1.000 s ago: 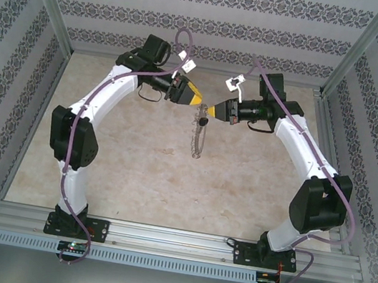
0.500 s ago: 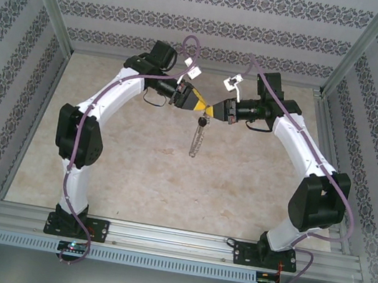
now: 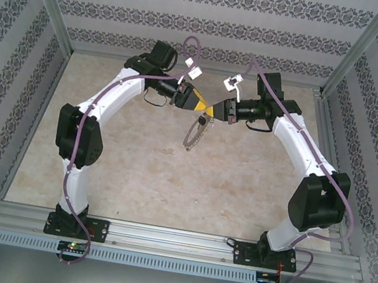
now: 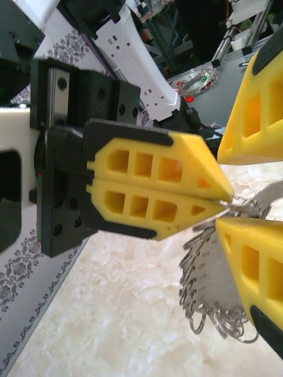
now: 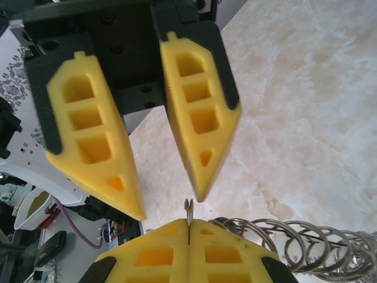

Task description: Put the keys on the keyring

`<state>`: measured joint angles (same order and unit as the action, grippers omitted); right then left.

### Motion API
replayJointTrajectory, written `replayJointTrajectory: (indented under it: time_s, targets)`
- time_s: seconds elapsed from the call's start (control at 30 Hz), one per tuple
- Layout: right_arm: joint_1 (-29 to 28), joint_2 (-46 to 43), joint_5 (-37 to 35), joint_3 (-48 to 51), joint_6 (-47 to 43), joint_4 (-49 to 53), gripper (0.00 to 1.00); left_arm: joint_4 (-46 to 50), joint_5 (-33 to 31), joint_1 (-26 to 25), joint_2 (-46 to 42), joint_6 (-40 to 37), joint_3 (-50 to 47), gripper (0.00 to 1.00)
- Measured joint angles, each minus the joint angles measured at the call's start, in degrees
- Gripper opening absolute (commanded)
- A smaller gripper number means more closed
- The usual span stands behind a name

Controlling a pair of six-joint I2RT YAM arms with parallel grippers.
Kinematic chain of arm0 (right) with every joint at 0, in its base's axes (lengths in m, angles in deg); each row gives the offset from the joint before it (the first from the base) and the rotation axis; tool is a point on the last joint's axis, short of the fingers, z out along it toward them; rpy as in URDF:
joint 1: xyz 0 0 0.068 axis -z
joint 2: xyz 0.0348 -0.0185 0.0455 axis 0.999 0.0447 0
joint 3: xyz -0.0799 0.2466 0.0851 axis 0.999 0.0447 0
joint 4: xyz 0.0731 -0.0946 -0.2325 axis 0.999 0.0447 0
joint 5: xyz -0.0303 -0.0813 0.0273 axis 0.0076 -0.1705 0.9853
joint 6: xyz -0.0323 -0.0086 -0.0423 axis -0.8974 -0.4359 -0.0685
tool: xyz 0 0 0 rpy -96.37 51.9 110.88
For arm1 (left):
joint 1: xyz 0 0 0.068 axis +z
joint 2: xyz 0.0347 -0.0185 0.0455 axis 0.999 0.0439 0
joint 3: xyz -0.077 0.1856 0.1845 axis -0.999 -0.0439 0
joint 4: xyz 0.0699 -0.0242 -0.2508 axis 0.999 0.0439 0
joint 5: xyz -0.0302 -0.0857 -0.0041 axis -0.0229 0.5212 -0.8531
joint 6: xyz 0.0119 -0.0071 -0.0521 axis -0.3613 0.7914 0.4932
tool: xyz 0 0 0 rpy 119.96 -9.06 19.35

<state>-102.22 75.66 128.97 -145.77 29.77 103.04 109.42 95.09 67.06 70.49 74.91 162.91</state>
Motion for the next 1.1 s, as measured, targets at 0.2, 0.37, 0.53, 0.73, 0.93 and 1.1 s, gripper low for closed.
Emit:
replayJointTrajectory:
  time_s: [0.2, 0.37, 0.53, 0.73, 0.93, 1.1]
  targets:
    - [0.1, 0.0, -0.7, 0.0, 0.0, -0.4, 0.00, -2.7, -1.4, -0.5, 0.0, 2.3, -2.1, 0.24]
    - [0.5, 0.1, -1.4, 0.0, 0.1, -0.8, 0.00, -5.3, -1.2, -0.6, 0.0, 4.4, -2.9, 0.05]
    - [0.8, 0.2, -2.1, 0.0, 0.7, -1.1, 0.00, -12.2, -0.8, -0.6, -0.8, 9.1, -6.2, 0.00]
    - [2.0, -0.3, -2.0, 1.0, 5.3, -6.3, 0.39, -25.7, -2.7, -0.6, -3.6, 17.9, -12.5, 0.00]
    - [5.0, -9.0, -4.0, 6.4, 11.4, -14.7, 0.42, -38.6, -7.1, -0.6, -5.4, 27.4, -17.4, 0.00]
    - [6.4, -20.3, -12.1, 17.6, 18.3, -27.9, 0.49, -49.0, -9.4, -0.6, -7.9, 34.1, -20.1, 0.00]
